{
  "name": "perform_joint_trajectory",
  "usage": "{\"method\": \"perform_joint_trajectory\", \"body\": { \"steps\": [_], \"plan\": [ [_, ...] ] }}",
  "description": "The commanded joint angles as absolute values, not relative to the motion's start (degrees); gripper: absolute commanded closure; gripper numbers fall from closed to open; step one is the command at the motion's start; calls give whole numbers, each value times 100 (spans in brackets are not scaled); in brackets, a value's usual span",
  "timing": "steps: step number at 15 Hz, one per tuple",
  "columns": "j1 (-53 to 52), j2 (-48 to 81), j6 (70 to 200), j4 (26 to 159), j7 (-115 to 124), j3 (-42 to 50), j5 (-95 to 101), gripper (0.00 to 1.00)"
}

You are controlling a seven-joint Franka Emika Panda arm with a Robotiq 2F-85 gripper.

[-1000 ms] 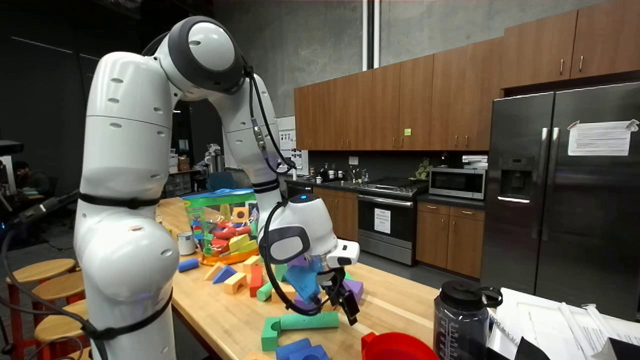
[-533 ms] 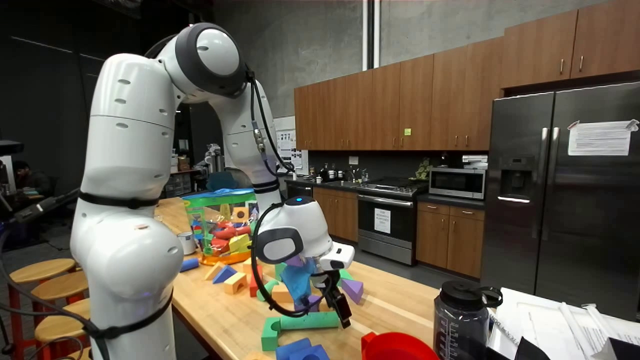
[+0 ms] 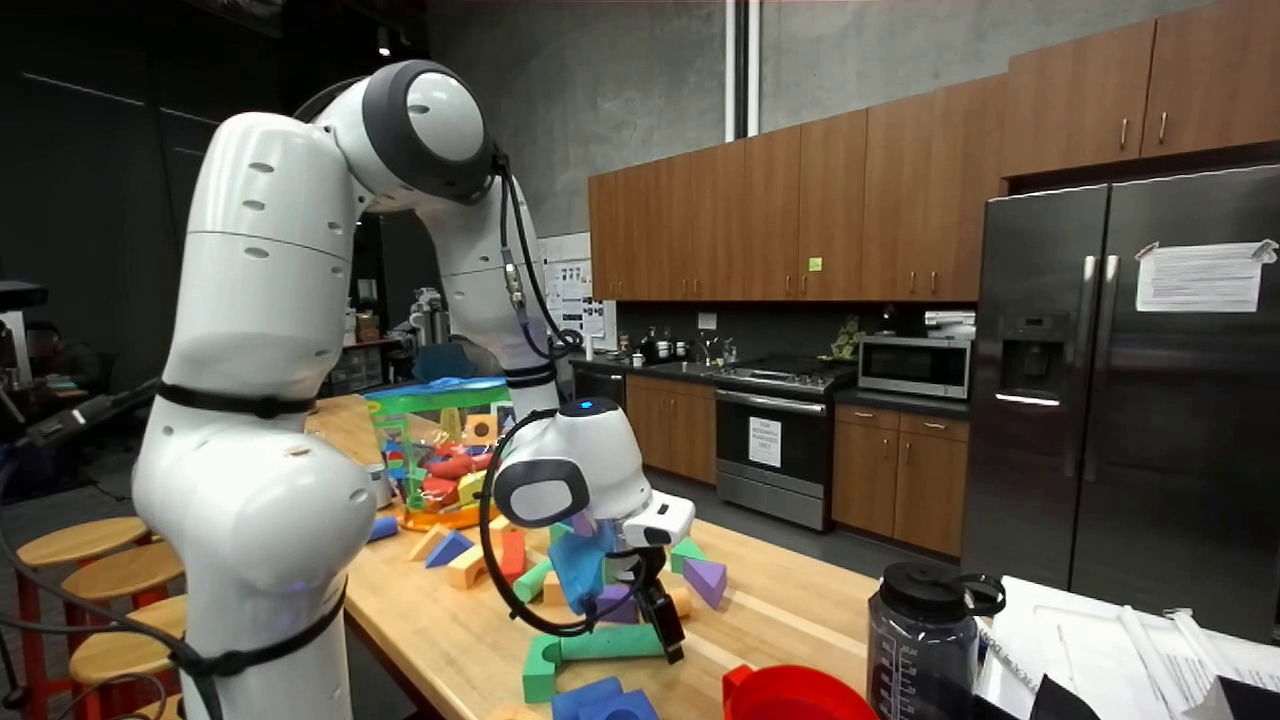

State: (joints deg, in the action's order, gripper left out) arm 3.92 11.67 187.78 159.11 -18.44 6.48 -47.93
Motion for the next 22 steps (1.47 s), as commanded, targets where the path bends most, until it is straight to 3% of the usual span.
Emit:
{"method": "perform_joint_trajectory", "body": {
  "steps": [1,8,22],
  "plan": [
    [237,1192,18876,15907,-2204,652,-5277,29],
    [71,1214,18941,15901,-2606,640,-5868,83],
    [242,157,19835,15883,-2725,-324,-6282,85]
  ]
}}
